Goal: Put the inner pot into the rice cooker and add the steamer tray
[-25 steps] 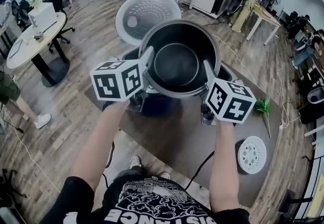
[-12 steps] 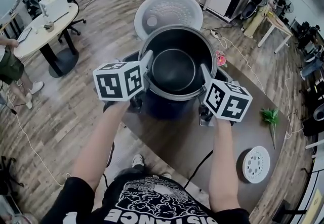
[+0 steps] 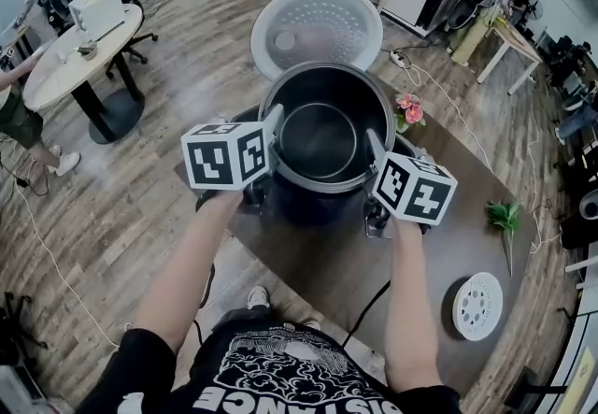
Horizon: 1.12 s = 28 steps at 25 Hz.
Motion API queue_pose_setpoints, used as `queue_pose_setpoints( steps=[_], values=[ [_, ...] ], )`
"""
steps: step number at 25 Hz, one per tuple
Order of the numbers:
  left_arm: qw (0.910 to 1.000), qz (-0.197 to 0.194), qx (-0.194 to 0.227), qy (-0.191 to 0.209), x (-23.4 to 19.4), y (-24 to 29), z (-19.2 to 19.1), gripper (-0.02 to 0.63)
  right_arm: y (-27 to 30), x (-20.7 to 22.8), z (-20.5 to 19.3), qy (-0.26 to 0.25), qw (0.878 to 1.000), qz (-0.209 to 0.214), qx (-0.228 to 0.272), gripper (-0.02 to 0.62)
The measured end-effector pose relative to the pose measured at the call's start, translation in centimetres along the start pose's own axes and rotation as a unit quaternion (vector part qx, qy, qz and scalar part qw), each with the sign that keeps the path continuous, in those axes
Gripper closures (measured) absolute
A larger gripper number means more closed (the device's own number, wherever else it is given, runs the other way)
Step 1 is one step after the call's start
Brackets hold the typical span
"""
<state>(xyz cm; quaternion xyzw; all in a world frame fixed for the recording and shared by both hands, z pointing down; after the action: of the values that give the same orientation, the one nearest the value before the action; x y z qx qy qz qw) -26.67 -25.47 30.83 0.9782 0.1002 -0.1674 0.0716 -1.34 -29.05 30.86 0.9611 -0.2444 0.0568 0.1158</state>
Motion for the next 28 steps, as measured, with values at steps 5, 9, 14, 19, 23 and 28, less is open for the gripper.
queue_pose_setpoints(
  steps=[5,9,14,19,23,28],
  values=[
    [0.9999,0.003,-0.014,-0.004,-1.0,1.0,-1.3,0.513,1.1,0.4,-1.2,0.004,1.0,-0.003,-0.012,0.472],
    [0.9997,0.004,-0.025,-0.002,-1.4,1.5,-2.3,0.512,1.6,0.7,-2.4,0.008,1.0,-0.01,-0.025,0.474],
    [0.999,0.007,-0.043,-0.003,-2.2,2.2,-3.8,0.513,2.2,1.0,-3.8,0.012,0.999,-0.016,-0.037,0.474],
    [0.9986,0.009,-0.052,0.006,-2.3,2.6,-5.0,0.514,2.5,1.5,-5.1,0.008,0.999,-0.025,-0.048,0.476],
    [0.9985,0.007,-0.052,0.014,-2.6,2.5,-5.1,0.512,2.7,1.2,-5.2,-0.008,0.998,-0.032,-0.044,0.47],
    [0.9982,0.005,-0.051,0.03,-2.5,2.6,-5.3,0.509,2.6,1.1,-5.4,-0.021,0.998,-0.044,-0.041,0.457]
  ],
)
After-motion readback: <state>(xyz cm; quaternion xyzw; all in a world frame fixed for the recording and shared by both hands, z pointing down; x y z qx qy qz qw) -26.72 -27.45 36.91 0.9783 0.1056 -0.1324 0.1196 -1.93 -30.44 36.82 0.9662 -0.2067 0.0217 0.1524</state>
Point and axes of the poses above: the fingertips, and each gripper's own axes: y forward along the fingers, x to its right, z out of its top, the point moved 8 cm from there along -y, backward along the fingers, and after that the axes turned 9 degrees about x, right-handed, at the moved point
